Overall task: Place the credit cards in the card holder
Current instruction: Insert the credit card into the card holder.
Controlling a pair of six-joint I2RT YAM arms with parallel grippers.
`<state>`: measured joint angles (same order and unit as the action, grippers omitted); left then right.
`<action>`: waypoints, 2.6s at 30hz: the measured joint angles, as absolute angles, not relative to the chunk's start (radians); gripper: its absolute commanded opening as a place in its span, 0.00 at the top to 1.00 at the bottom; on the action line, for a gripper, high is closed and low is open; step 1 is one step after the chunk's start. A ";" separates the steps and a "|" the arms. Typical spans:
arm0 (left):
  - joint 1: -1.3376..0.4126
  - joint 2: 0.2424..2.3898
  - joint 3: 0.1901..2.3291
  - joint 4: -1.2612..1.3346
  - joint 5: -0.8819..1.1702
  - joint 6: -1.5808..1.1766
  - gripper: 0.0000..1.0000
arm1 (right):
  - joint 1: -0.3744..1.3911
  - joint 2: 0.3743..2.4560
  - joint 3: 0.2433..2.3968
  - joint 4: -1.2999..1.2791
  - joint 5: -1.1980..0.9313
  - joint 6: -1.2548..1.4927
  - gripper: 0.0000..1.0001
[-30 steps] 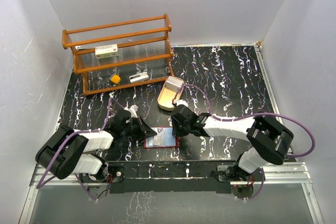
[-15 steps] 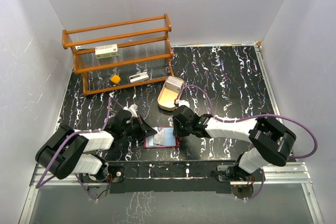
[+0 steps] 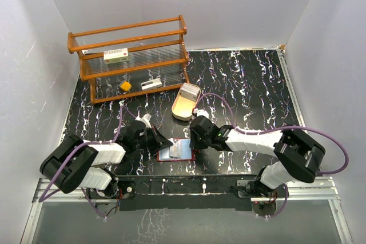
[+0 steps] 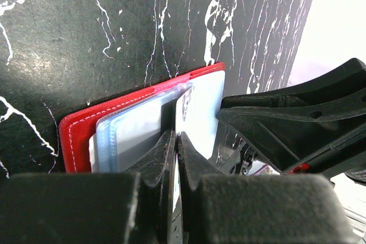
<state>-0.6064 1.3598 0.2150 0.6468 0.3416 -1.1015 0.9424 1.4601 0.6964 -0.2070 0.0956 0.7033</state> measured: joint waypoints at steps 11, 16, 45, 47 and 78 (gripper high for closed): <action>-0.622 1.317 0.250 0.550 0.335 -1.087 0.58 | 0.942 1.420 0.690 -0.233 0.110 0.709 0.77; -0.626 1.264 0.266 0.465 0.318 -1.064 0.56 | 0.942 1.388 0.687 -0.234 0.109 0.713 0.78; -0.631 1.169 0.417 0.084 0.237 -0.912 0.46 | 0.942 1.407 0.619 -0.169 0.080 0.746 0.76; -0.631 1.168 0.417 0.074 0.235 -0.908 0.45 | 0.942 1.400 0.619 -0.178 0.081 0.749 0.74; -0.645 1.205 0.324 0.291 0.328 -1.016 0.43 | 0.942 1.400 0.611 -0.176 0.056 0.814 0.84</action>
